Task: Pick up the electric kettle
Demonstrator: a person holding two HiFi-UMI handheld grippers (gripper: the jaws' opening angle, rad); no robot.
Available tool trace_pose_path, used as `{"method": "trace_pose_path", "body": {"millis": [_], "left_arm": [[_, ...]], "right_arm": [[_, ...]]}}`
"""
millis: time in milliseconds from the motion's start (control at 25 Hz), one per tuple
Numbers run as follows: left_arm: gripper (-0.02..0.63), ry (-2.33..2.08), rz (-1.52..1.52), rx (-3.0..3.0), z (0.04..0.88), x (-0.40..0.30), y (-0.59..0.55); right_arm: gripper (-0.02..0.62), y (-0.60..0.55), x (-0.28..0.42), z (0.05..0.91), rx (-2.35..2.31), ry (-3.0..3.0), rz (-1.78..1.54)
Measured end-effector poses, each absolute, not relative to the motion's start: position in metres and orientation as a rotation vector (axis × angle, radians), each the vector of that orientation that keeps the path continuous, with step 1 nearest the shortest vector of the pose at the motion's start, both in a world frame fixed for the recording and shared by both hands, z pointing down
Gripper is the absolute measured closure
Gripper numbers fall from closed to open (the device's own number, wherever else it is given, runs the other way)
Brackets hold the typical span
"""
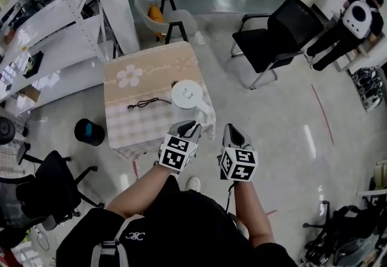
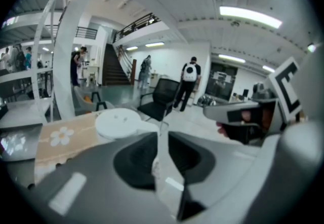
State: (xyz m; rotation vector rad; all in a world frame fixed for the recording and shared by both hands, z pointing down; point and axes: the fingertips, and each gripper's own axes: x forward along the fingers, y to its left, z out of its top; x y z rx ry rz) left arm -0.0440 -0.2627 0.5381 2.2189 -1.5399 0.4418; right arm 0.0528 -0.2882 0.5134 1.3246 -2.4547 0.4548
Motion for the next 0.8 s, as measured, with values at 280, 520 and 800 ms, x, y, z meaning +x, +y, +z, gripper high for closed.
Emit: {"method": "trace_pose_path", "body": {"millis": [280, 520, 800], "left_arm": [[0.494, -1.473, 0.46, 2.219, 0.572, -0.034, -0.273], [0.449, -1.45, 0.499, 2.218, 0.596, -0.027, -0.291], [0.425, -1.446, 0.532, 2.202, 0.624, -0.024, -0.314]], "right_arm": [[0.597, -0.279, 0.059, 0.535, 1.334, -2.373, 0.482], [0.597, -0.273, 0.079, 0.541, 1.401, -2.298, 0.505], [0.597, -0.27, 0.104, 0.553, 1.495, -2.205, 0.557]]}}
